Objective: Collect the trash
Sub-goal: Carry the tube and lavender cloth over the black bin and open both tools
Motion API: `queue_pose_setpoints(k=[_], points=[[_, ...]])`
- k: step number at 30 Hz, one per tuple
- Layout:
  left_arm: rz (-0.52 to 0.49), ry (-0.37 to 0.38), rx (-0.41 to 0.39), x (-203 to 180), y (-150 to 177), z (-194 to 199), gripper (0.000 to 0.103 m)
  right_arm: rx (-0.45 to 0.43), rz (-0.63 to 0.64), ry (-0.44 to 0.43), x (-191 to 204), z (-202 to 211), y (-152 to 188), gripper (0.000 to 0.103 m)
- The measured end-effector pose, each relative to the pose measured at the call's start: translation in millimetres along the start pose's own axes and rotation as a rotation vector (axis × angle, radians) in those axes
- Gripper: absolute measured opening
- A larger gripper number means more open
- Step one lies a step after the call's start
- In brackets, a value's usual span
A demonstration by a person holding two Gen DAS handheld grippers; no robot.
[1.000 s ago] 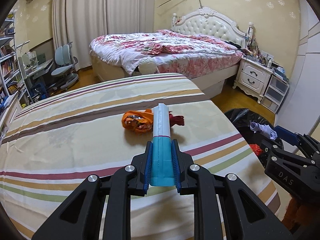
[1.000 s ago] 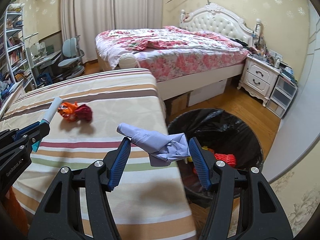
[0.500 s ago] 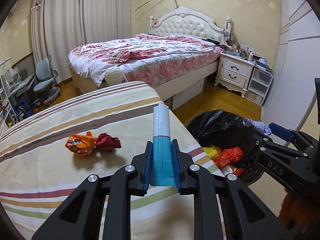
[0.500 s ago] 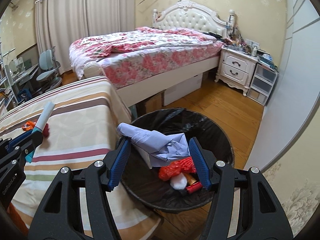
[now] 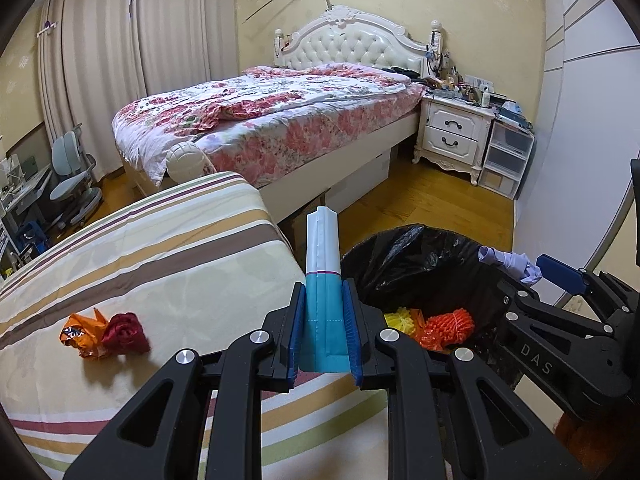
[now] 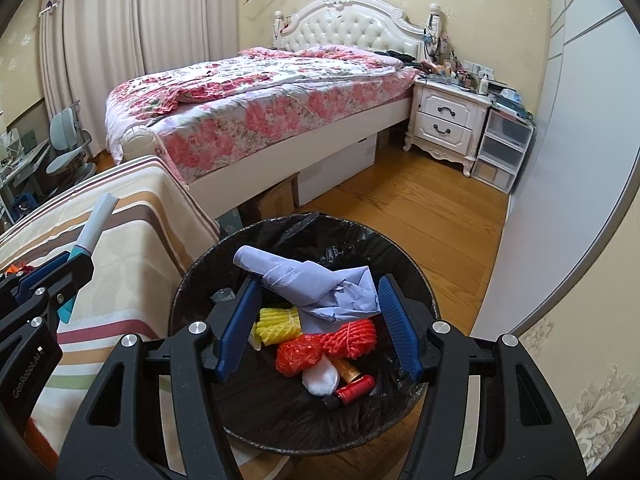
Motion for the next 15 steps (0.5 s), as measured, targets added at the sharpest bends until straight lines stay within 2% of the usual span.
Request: queue_pose_setpoints(k=[15], points=[[-0.038,-0.011,0.040,-18,-2,-29,0.020,0.023,-0.017,0.007,-13,-20,-2,0.060]])
Point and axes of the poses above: each gripper's, at about its wrist camera, not at the fingertips, and z roughly against the way its jaws point, x to its left, y to its underside, the point moved 3 cm from there along -z, roughly the way its jaws point, and after that the axes turned 5 degrees about z, right-handed, at the moved point
